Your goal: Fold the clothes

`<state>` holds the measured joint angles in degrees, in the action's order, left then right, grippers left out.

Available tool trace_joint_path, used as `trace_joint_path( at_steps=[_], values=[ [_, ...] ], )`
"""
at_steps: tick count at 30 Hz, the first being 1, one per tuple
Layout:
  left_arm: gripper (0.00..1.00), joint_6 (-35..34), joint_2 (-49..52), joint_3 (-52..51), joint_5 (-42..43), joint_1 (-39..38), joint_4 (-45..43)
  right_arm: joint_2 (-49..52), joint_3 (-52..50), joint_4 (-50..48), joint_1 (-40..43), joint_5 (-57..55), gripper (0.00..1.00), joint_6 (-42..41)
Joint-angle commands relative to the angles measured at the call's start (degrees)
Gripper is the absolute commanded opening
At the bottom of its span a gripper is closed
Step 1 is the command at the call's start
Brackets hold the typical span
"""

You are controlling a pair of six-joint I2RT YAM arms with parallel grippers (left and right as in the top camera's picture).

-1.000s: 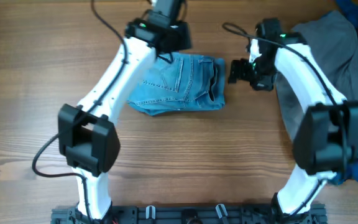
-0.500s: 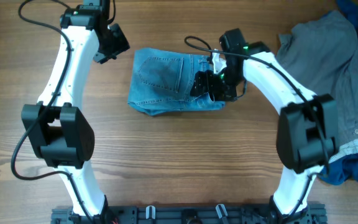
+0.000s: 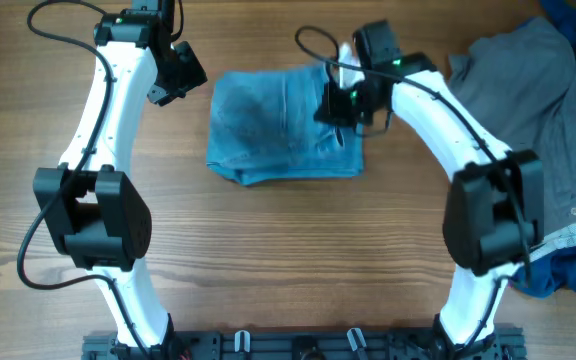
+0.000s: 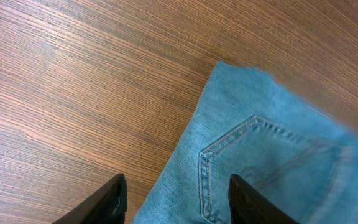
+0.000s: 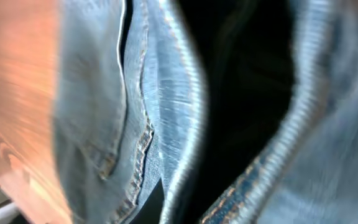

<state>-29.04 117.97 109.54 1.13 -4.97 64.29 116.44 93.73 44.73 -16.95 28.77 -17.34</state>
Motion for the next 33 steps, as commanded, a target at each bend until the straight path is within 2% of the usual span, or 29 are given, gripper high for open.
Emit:
trace_joint_path(
  at_steps=[1, 5, 6, 8, 10, 11, 12, 14, 16, 18, 20, 23, 26, 31, 33],
  values=[
    [0.52, 0.26, 0.20, 1.14, -0.57, -0.04, 0.11, -4.90, 3.41, -0.72, 0.20, -6.60, 0.09, 5.79],
    [0.52, 0.26, 0.20, 1.14, -0.57, -0.04, 0.15, -3.37, 2.03, 3.61, 0.20, -21.77, 0.10, 5.29],
    [0.52, 0.26, 0.20, 1.14, -0.57, -0.04, 0.20, -2.91, 1.25, 3.58, 0.20, -25.49, 0.15, 5.16],
    [0.52, 0.26, 0.20, 1.14, -0.57, -0.04, 0.52, -1.38, -0.74, 3.30, 0.20, -33.70, 0.37, 5.11],
    [0.52, 0.26, 0.20, 1.14, -0.57, -0.04, 1.20, 0.35, -2.27, 3.93, 0.22, -37.48, 0.53, 5.09],
    [0.53, 0.26, 0.20, 1.14, -0.57, -0.04, 1.57, 0.87, -2.38, 4.98, 0.35, -38.42, 0.60, 4.17],
    [0.47, 0.26, 0.20, 1.14, -0.55, -0.07, 1.88, 1.05, -2.34, 6.51, 0.76, -40.98, 0.62, 1.38],
    [0.43, 0.26, 0.20, 1.14, -0.11, -0.07, 2.19, 0.00, -1.55, 8.96, 1.53, -42.42, 0.63, -1.16],
    [0.42, 0.28, 0.20, 1.14, 2.19, -0.07, 2.19, -2.03, 0.44, 11.04, 2.27, -38.12, 0.63, -0.39],
    [0.41, 0.28, 0.20, 1.14, 4.37, -0.13, 2.14, -4.94, 2.54, 12.39, 2.47, -28.96, 0.60, 3.04],
    [0.35, 0.31, 0.20, 1.14, 7.08, -0.46, 2.19, -8.83, 2.93, 11.78, 2.45, -15.13, 0.54, 7.04],
    [0.29, 1.92, 0.24, 1.03, 10.10, -1.84, 2.16, -10.73, 2.91, 12.57, 2.36, 0.20, 0.40, 10.47],
    [0.29, 4.59, 0.48, 0.33, 10.88, -4.59, 1.81, -9.79, 0.63, 14.19, 2.36, 11.23, 0.38, 14.71],
    [0.30, 5.07, 1.97, -4.57, 10.86, -8.57, -2.32, -8.24, -8.85, 12.15, 2.36, 11.69, 0.37, 14.80],
    [0.31, 5.05, 3.34, -7.13, 10.86, -9.84, -5.31, -7.89, -14.27, 8.35, 2.54, 7.63, 0.36, 12.46]
  ],
)
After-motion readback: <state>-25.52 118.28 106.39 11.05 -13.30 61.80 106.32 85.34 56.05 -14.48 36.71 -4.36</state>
